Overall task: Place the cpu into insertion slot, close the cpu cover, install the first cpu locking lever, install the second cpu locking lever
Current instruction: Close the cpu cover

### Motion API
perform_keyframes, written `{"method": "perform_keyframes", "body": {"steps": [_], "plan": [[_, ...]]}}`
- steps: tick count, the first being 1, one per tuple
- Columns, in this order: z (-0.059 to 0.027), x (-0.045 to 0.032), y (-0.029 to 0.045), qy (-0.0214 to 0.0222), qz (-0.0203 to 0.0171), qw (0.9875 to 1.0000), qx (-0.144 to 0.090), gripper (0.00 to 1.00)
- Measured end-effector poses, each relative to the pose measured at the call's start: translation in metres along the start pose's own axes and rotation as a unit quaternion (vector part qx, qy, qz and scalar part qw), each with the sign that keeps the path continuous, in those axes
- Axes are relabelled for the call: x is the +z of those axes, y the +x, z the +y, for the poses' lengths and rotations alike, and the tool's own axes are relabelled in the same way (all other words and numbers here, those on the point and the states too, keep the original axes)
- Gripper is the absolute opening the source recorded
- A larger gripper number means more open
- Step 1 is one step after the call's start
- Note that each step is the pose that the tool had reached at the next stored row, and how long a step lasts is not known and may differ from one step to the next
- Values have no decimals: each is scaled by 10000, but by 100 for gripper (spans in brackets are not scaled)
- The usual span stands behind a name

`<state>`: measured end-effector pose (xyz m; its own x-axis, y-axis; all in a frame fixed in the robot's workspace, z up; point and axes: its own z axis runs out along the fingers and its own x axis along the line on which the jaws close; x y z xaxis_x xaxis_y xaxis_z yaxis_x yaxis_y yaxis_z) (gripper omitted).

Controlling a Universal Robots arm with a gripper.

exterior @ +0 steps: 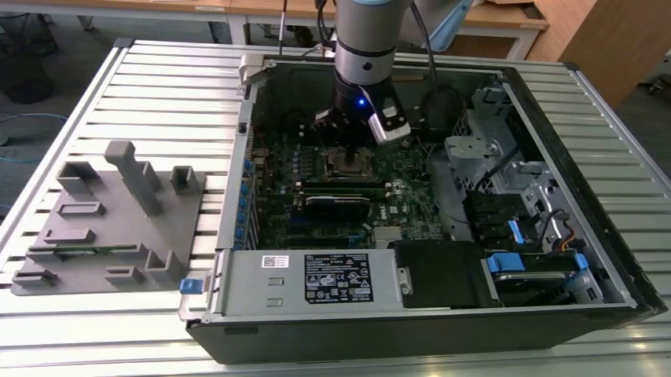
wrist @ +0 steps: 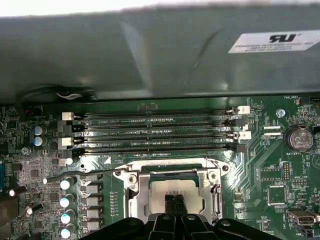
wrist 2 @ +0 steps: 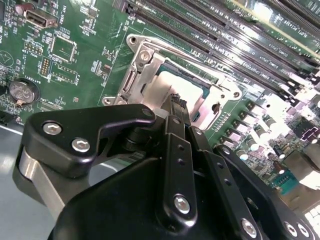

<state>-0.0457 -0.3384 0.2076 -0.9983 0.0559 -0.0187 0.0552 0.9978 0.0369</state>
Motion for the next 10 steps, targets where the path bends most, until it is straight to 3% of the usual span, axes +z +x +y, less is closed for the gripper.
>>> {"method": "perform_keyframes", "body": {"steps": [10], "plan": [[-9,-1,127,0,-30,10000,2,10]]}}
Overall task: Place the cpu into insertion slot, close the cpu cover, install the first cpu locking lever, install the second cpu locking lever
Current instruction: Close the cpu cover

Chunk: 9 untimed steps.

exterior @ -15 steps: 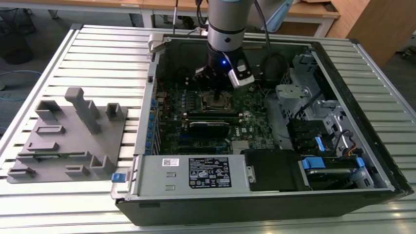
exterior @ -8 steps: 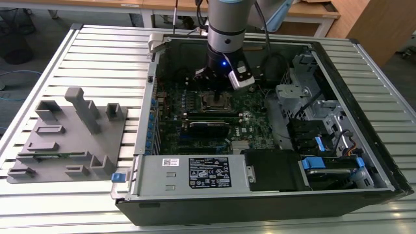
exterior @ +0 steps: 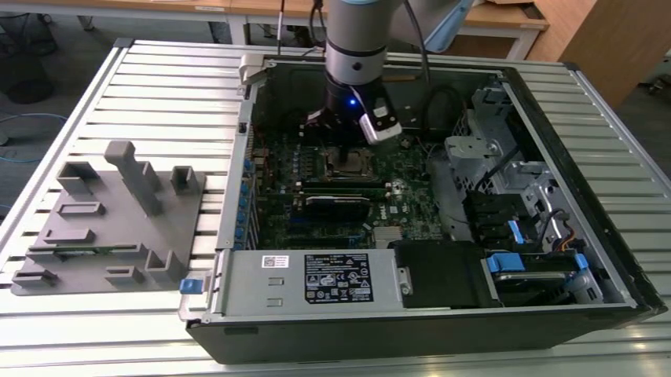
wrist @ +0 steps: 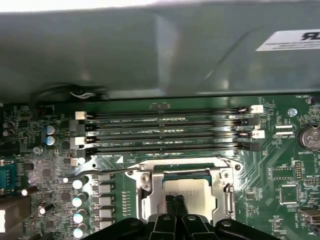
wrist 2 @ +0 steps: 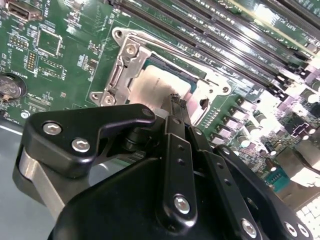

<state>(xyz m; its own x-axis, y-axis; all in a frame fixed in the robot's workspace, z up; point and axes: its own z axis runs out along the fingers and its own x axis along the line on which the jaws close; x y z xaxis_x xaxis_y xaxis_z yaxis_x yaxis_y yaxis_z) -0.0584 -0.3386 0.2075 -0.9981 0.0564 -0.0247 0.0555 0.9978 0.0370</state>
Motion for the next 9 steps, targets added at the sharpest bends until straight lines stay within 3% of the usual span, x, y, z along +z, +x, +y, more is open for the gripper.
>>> {"method": "perform_keyframes", "body": {"steps": [9], "plan": [[-7,-2,120,-4,-66,10000,-2,10]]}}
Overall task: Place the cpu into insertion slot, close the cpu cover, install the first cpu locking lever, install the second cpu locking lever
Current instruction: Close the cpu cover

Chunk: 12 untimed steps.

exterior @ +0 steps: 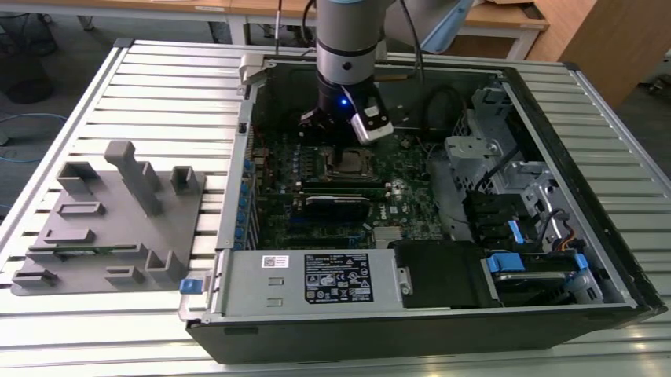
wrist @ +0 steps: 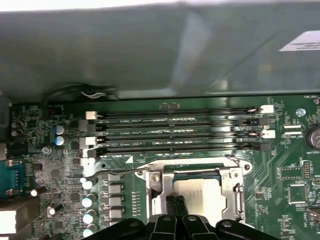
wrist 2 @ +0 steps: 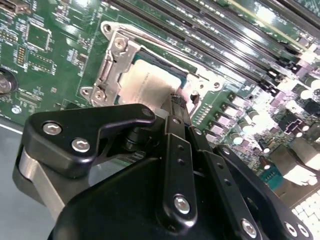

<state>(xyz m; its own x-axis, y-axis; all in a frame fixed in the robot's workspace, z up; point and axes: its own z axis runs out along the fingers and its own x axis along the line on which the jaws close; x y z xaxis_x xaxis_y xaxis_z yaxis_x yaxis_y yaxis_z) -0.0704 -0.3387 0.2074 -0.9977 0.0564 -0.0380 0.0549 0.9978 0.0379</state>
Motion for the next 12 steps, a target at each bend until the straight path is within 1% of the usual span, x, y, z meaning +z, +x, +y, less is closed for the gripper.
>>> {"method": "perform_keyframes", "body": {"steps": [2,4,8,12], "plan": [[-2,-1,34,-1,-16,10000,0,10],[-2,-1,50,-1,-24,10000,0,10],[-4,4,54,-2,-26,10000,-1,10],[-6,29,56,-1,-26,10000,-1,10]]}}
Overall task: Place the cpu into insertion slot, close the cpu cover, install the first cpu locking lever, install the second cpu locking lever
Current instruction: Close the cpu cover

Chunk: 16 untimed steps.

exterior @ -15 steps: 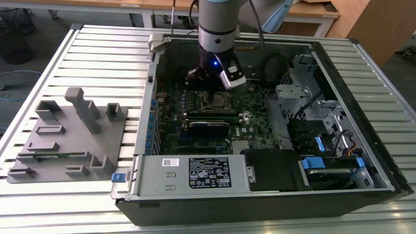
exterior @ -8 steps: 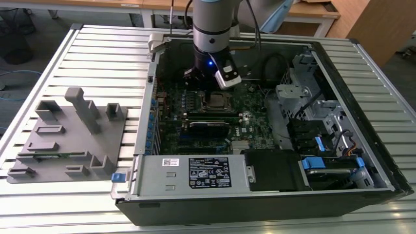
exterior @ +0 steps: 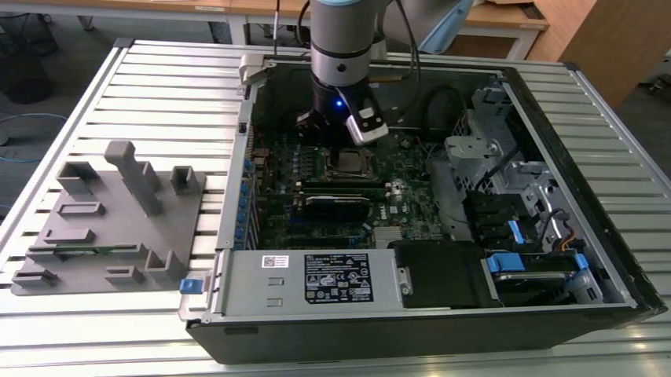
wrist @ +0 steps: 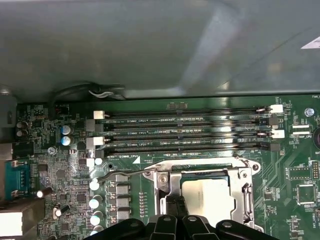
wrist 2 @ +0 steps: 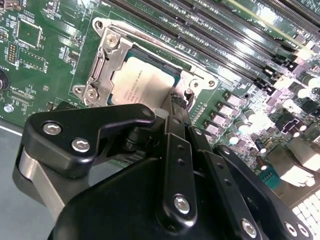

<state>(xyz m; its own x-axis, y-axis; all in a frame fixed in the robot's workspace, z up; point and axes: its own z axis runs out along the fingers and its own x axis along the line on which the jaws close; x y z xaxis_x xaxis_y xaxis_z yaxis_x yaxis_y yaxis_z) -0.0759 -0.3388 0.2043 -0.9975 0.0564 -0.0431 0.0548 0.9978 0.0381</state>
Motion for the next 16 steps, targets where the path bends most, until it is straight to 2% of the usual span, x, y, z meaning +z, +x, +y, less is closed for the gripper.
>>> {"method": "perform_keyframes", "body": {"steps": [16], "plan": [[-6,41,27,2,1,10000,0,10]]}}
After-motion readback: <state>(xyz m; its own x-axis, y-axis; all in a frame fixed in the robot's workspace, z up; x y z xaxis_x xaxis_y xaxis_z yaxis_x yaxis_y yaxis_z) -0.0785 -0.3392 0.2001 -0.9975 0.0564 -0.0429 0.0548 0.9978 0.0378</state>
